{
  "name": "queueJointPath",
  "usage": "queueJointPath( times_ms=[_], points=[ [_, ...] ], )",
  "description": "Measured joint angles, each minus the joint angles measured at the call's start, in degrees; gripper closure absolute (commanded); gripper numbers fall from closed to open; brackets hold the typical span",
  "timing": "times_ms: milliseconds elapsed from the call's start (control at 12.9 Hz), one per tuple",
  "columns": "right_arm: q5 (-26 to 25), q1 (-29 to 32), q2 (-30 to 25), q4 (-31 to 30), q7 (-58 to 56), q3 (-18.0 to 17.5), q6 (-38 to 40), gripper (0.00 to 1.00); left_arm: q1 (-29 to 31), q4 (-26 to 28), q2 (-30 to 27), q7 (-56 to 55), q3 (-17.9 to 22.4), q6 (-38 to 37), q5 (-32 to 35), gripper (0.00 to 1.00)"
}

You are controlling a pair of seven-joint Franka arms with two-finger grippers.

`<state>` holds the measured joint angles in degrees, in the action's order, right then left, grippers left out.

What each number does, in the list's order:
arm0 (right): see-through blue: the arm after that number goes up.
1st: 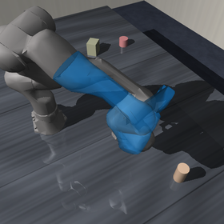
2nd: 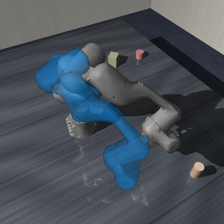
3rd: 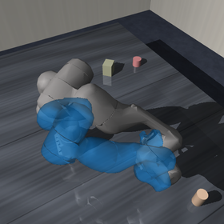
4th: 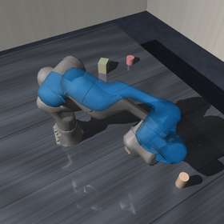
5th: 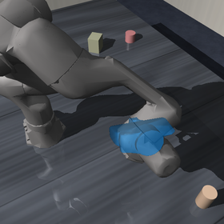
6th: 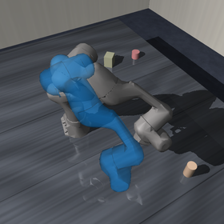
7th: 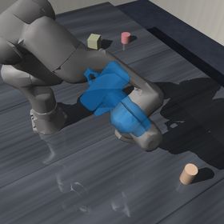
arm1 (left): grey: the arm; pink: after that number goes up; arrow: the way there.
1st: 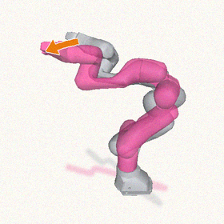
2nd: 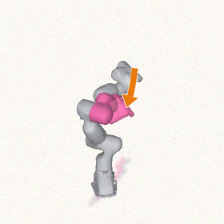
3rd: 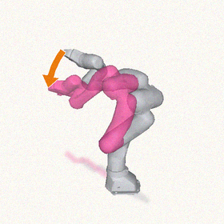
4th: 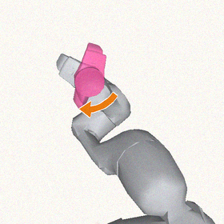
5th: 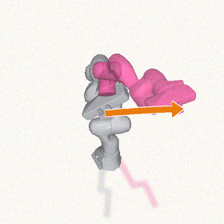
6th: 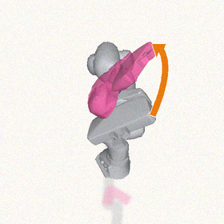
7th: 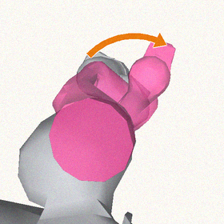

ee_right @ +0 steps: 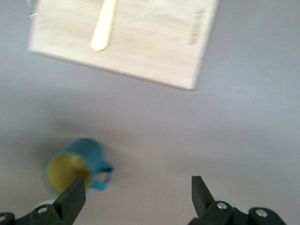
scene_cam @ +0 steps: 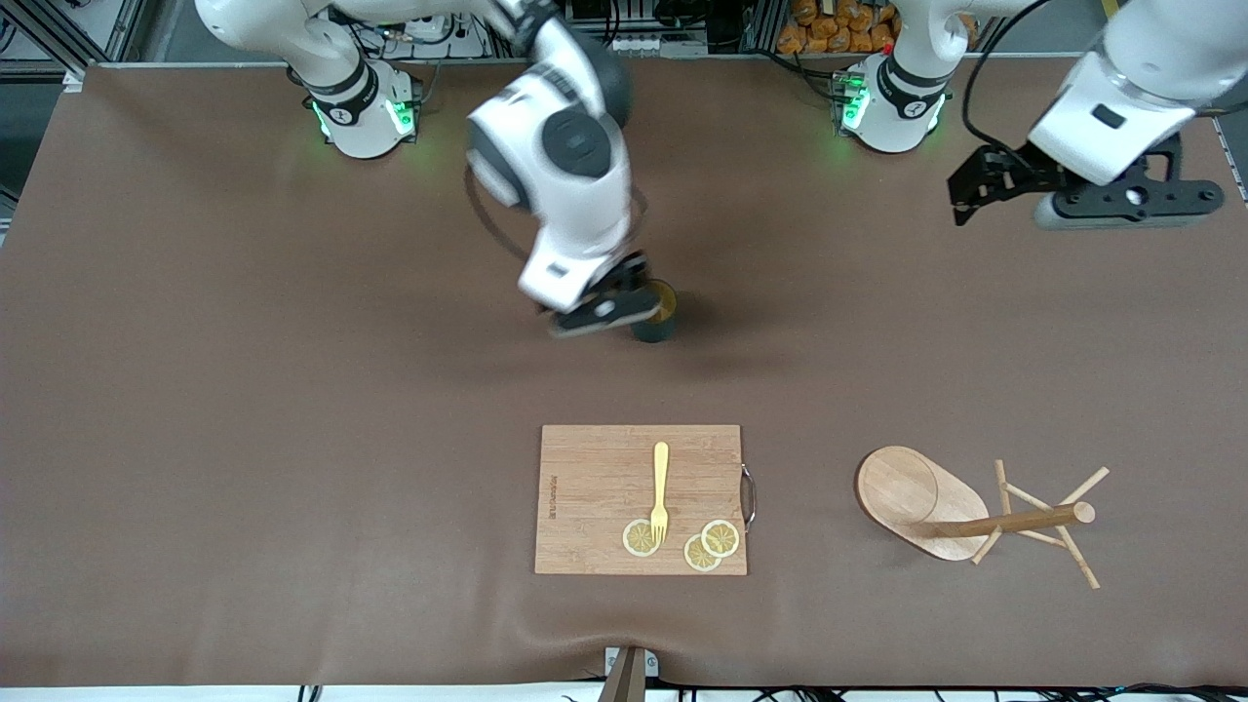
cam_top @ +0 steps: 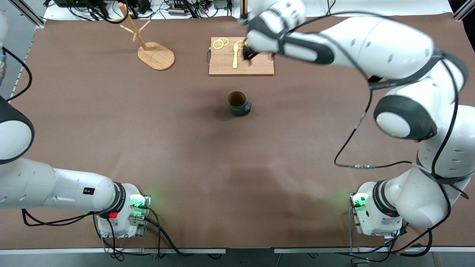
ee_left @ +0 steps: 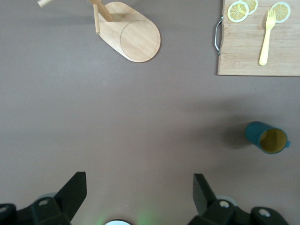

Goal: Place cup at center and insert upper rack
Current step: 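Withdraw the right gripper while the left gripper moves above the mug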

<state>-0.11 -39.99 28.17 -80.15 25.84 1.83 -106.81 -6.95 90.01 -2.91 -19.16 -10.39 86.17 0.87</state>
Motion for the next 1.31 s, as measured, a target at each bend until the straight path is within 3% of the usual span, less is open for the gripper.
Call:
queueJointPath(
  times_ms=[386, 541, 927, 1313],
  points=[
    [0.0, 16.7, -3.3, -0.6, -13.9, 0.2, 4.1, 0.0, -0.4, -0.8, 0.6, -14.3, -7.6, 0.1, 0.0, 0.0],
    [0.0, 23.7, -5.0, -0.6, -20.1, 0.2, 6.0, 0.0, -1.9, -2.9, 3.7, -22.7, -10.7, 0.3, 0.3, 0.0],
    [0.1, 34.0, -9.5, -0.7, -23.3, 0.0, 8.9, 0.0, -16.1, -11.7, 16.8, -45.4, -11.6, 1.6, 9.2, 0.0],
    [0.0, 41.2, -19.2, -0.8, -23.6, 0.0, 18.3, 0.0, -27.1, -14.3, 25.1, -61.1, -11.4, 3.9, 18.5, 0.0]
  ],
)
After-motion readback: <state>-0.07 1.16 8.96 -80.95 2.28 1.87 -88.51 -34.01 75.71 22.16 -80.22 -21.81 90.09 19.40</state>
